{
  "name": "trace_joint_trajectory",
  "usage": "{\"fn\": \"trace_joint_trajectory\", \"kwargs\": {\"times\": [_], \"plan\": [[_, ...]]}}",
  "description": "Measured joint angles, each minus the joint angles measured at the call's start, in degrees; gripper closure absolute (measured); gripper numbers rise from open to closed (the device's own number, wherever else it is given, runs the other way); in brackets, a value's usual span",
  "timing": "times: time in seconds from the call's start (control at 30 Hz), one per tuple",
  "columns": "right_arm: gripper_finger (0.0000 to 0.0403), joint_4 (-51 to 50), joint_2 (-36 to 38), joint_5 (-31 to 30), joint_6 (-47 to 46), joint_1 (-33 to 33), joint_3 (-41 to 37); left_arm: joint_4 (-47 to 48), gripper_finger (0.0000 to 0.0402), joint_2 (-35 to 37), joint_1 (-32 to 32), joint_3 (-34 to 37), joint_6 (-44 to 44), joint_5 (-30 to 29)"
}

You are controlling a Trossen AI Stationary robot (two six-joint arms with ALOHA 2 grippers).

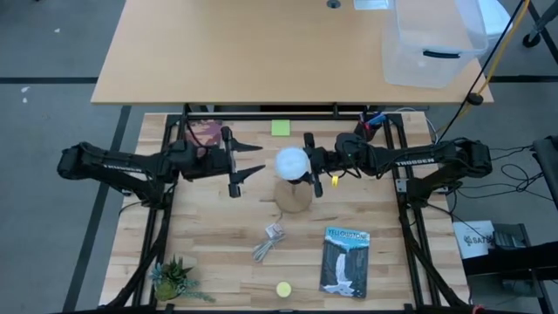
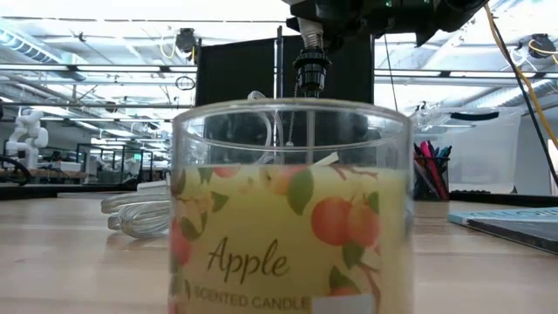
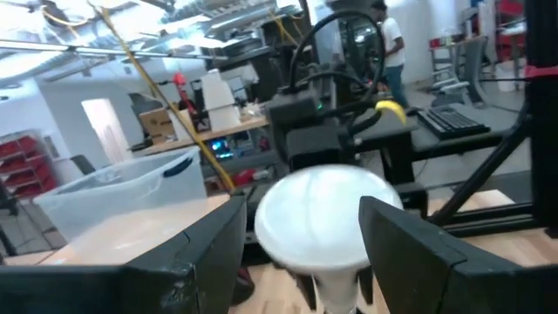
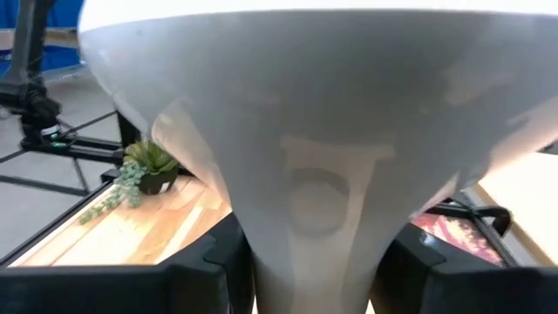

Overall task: Screw lightbulb
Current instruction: Insert the lightbulb into the lamp

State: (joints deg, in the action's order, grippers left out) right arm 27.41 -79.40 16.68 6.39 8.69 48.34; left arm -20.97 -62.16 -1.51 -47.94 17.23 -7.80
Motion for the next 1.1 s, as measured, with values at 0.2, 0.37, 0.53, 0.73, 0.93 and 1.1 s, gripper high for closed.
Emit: {"fn": "trace_joint_trajectory", "kwargs": {"times": [0.2, 0.37, 0.53, 0.73, 0.93, 1.1], "plan": [[0.0246, -0.63, 0.00, 0.14, 0.07, 0.00, 0.00, 3.23, 0.0172, -3.32, 1.03, -3.98, 0.00, 2.22], [0.0248, -0.84, 0.00, 0.17, -0.02, 0.26, 0.00, 8.26, 0.0172, -7.79, 2.31, -10.09, 0.12, 4.70], [0.0247, -0.95, 0.00, 0.14, 0.00, 0.26, 0.00, 12.88, 0.0172, -11.45, 3.49, -15.42, 0.94, 6.48], [0.0247, -1.09, 0.02, 0.17, 0.07, 0.26, 0.00, 15.99, 0.0172, -14.38, 5.70, -18.42, -0.17, 8.84], [0.0246, -1.07, 0.02, 0.17, 0.24, 0.24, 0.00, 21.97, 0.0204, -16.04, 7.22, -23.28, -0.54, 10.57], [0.0246, -1.08, 0.04, 0.17, 0.24, 0.24, 0.00, 22.46, 0.0272, -15.91, 7.09, -24.57, -0.17, 13.35]]}}
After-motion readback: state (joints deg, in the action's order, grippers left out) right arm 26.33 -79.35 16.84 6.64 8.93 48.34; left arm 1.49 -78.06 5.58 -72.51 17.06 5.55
